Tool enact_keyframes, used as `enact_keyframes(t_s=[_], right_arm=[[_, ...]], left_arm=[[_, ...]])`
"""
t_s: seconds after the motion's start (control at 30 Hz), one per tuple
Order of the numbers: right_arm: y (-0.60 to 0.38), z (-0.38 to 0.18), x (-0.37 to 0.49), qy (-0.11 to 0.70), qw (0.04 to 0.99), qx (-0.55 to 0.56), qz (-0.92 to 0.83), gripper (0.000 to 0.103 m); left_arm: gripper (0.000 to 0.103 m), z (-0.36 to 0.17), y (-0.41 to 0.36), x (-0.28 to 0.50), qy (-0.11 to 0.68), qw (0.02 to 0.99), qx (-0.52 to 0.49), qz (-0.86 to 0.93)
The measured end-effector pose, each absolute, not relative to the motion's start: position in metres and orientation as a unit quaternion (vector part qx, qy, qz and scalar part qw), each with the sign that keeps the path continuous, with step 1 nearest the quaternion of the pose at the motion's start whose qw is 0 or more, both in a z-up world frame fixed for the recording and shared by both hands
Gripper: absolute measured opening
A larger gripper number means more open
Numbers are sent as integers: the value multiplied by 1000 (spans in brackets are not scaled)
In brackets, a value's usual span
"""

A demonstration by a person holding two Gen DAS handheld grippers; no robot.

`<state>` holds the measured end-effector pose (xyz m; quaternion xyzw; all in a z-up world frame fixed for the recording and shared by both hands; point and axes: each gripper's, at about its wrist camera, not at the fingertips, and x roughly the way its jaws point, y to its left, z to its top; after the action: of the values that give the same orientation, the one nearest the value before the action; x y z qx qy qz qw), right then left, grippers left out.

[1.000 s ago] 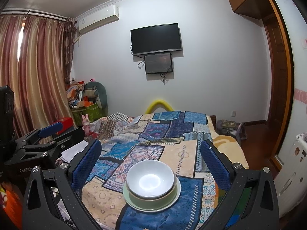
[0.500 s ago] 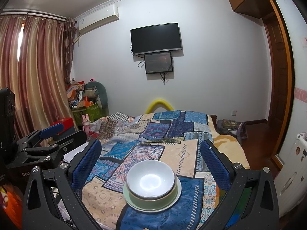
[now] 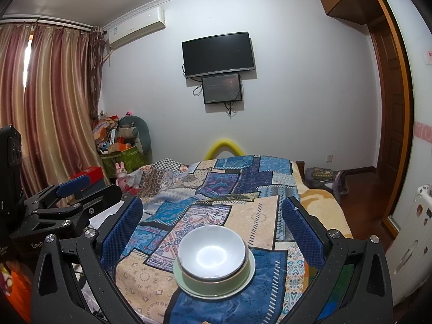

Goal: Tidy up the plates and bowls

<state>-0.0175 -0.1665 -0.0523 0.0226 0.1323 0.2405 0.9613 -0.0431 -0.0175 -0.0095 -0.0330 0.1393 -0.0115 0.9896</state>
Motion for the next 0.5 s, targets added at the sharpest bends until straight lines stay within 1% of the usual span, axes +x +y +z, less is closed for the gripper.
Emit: enact_keyframes(t_s=[0.5], right_arm=[[-165,-52,-18,135,961,21,239,103]], left_arm=[[103,-13,-19,-40,148,988,-30,-25]])
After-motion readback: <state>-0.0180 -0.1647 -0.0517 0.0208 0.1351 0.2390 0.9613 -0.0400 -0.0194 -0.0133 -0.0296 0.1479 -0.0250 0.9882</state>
